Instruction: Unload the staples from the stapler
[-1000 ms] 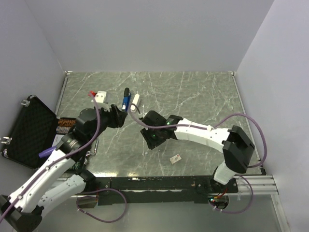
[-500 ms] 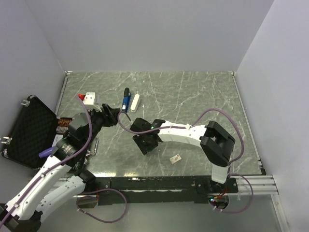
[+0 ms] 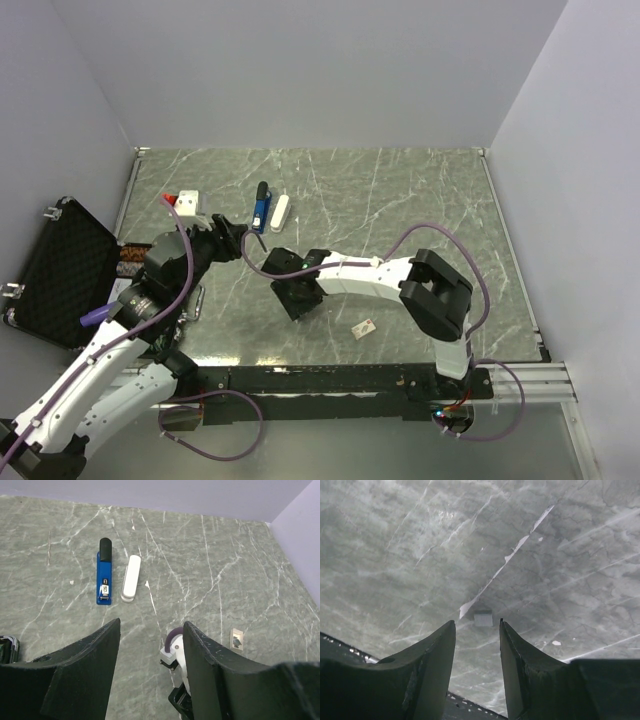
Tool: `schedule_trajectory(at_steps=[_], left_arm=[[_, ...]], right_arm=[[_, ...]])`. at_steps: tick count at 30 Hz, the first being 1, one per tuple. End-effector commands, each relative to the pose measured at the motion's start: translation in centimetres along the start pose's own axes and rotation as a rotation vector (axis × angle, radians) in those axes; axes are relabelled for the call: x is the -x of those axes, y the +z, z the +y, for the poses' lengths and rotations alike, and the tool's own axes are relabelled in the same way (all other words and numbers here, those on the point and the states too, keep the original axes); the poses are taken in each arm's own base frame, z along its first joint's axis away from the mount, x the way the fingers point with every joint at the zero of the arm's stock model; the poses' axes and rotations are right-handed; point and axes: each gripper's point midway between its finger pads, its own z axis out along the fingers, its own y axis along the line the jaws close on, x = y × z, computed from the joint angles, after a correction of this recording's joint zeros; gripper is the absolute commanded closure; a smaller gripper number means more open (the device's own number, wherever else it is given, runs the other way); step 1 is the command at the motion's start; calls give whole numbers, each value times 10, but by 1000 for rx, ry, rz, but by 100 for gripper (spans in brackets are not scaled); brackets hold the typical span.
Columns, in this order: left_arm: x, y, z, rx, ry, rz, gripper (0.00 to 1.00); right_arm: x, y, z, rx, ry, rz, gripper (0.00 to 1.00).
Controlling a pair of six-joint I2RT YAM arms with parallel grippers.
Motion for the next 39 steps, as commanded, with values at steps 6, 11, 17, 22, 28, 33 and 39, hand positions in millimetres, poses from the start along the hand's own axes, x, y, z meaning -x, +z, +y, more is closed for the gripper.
schedule_trajectory(at_steps=[6, 11, 17, 22, 28, 33, 39], left_arm=[[11, -1, -17, -76, -29, -30, 42], [11, -1, -18, -80, -29, -30, 41], [10, 0, -19, -82, -28, -26, 41], [10, 0, -18, -82, -30, -26, 41], [9, 1, -18, -80, -29, -24, 41], [10, 1, -17, -80, -30, -24, 41], [9, 1, -18, -81, -30, -23, 41]], right_arm=[[-2, 9, 3, -43, -6, 22, 53], [-4, 12, 1, -54, -5, 28, 55], [-10, 16, -3, -71, -2, 47, 58], [-14, 18, -6, -85, -1, 58, 59], [-15, 19, -6, -89, 4, 59, 62], [-19, 20, -7, -96, 2, 68, 64], [-20, 20, -7, -108, 0, 68, 73]])
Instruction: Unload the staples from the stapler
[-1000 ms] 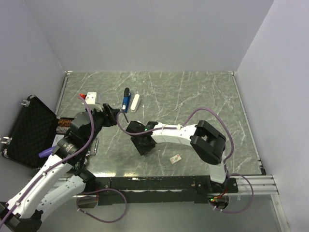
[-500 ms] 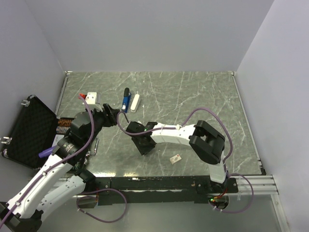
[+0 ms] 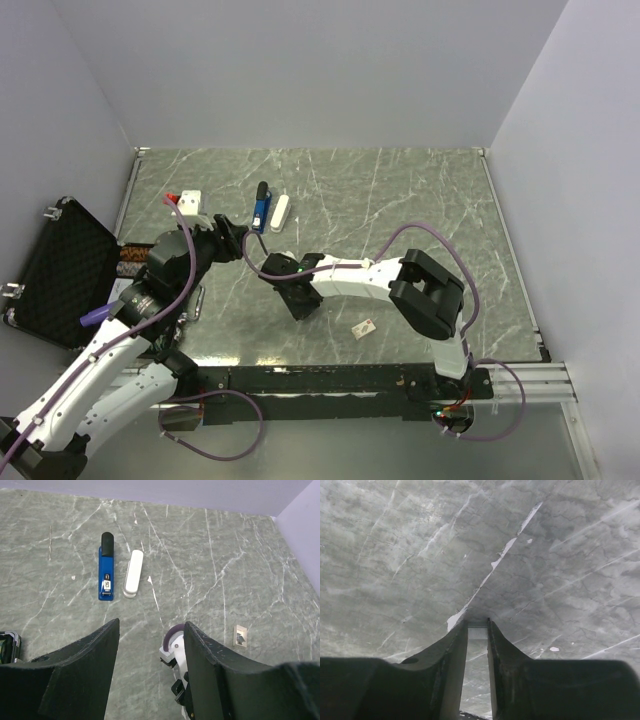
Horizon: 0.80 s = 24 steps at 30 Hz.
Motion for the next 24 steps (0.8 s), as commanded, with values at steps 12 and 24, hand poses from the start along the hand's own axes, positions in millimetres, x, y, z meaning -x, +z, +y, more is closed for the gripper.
schedule_trajectory(at_steps=[12, 24], left_arm=[[16, -2, -19, -89, -36, -49, 40], [20, -5, -19, -88, -39, -63, 40]], right_arm=[[3, -19, -26, -131, -20, -29, 77], [25, -54, -115, -178, 168, -126, 78]])
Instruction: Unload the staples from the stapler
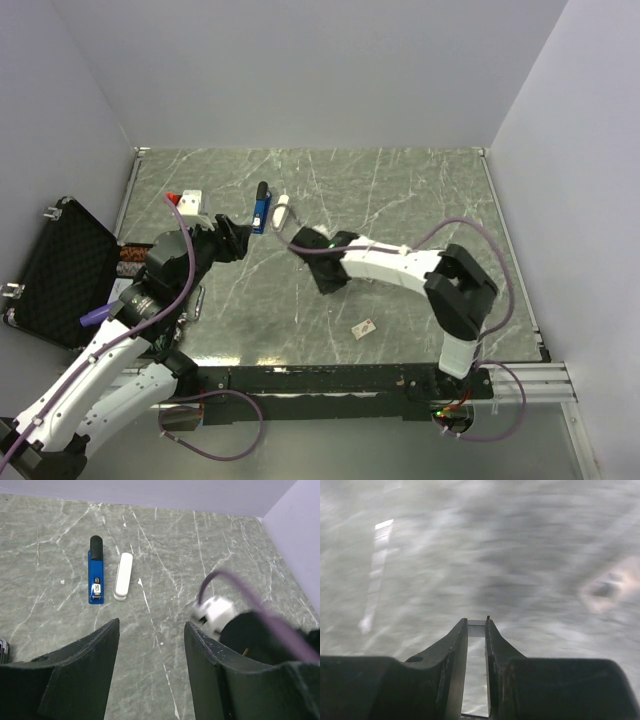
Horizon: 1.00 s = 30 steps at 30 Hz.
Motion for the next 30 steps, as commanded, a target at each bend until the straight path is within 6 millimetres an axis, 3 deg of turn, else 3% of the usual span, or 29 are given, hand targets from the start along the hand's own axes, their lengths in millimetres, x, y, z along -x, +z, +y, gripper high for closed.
schedule_trajectory(at_steps=[1, 5, 11, 30], left_arm=[[15, -3, -12, -52, -29, -50, 40], [16, -4, -12, -53, -30, -53, 40], [16, -4, -12, -54, -30, -52, 40], [15, -3, -13, -64, -32, -48, 39]], right_arm=[[16, -18, -50, -28, 91, -65, 78], [22, -16, -87, -75, 166, -58, 79], [31, -11, -116, -63, 272, -61, 79], [20, 22, -147, -134, 371, -5, 79]])
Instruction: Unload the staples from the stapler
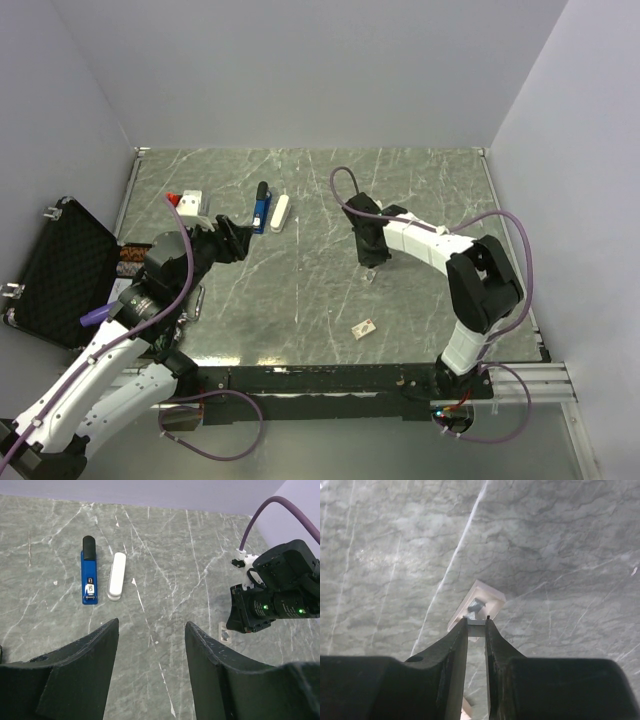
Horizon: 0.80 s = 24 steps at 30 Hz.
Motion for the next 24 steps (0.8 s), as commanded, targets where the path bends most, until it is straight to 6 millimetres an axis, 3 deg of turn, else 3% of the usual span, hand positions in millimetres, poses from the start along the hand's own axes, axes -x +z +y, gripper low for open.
schedule_trajectory(at_steps=[1, 12, 24], left_arm=[[15, -1, -8, -32, -25, -52, 39], [14, 0, -6, -27, -24, -48, 39], [14, 1, -6, -27, -25, -47, 39]], right_arm=[[7, 9, -5, -16, 38, -14, 79], [6, 24, -5, -21, 67, 8, 78], [6, 25, -5, -22, 73, 11, 73]])
